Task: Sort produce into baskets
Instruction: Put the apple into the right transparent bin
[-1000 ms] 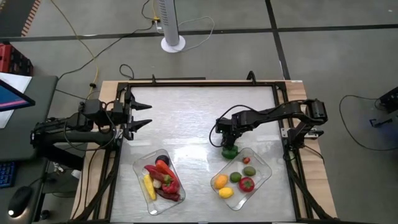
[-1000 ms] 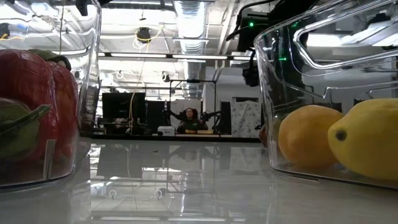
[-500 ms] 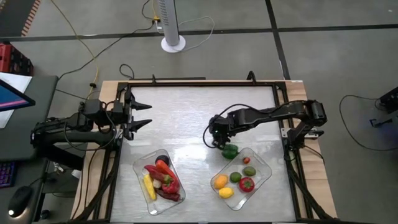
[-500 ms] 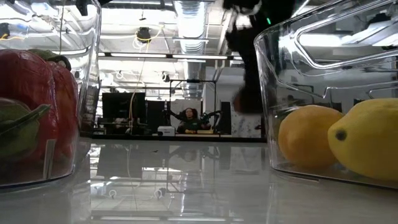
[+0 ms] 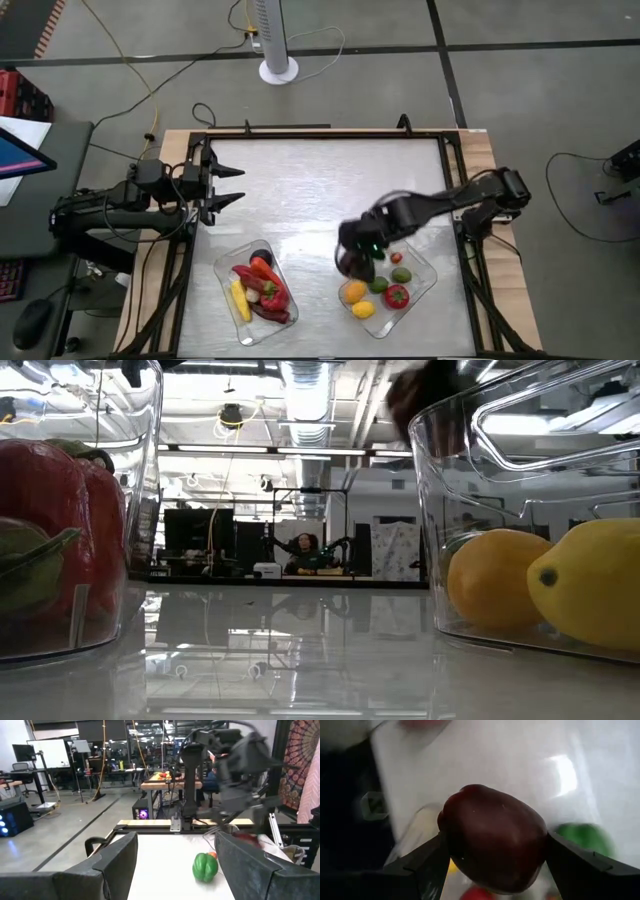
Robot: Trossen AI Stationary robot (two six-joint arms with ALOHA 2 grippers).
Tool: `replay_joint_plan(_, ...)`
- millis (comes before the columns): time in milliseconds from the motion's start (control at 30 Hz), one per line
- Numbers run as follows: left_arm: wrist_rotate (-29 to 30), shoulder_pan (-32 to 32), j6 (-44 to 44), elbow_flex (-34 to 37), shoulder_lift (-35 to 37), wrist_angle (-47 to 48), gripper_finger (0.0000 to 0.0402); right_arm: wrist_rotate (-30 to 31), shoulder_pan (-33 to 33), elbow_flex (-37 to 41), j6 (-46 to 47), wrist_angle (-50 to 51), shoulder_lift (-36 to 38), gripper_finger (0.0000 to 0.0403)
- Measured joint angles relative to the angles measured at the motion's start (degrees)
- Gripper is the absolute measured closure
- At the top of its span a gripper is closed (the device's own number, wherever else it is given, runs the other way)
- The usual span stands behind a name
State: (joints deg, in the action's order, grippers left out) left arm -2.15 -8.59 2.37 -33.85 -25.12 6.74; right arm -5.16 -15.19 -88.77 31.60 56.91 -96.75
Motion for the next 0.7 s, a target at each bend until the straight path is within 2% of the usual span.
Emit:
replay_joint_plan(133,0.0,0.0,0.0,0.0,0.0,0.0,0.015,-1.2,-5.2,-0.1,0.4,0.4,0.6,0.0081)
replay_joint_plan(267,0.0,0.0,-0.1,0.0,0.0,-0.1,0.015,-1.0,-9.5,-0.1,8.2,6.6,0.6,0.0081)
replay_joint_plan(467,0.0,0.0,-0.6,0.0,0.0,-0.3,0.015,5.6,-13.2,-0.1,19.5,10.6,0.4,0.0078)
replay_joint_plan(567,0.0,0.0,-1.1,0.0,0.0,-0.6,0.015,7.9,-13.8,-0.1,22.4,10.9,0.4,0.0062)
replay_joint_plan(700,0.0,0.0,-1.4,0.0,0.0,-0.9,0.015,8.1,-13.7,-0.1,23.5,12.0,0.4,0.0028)
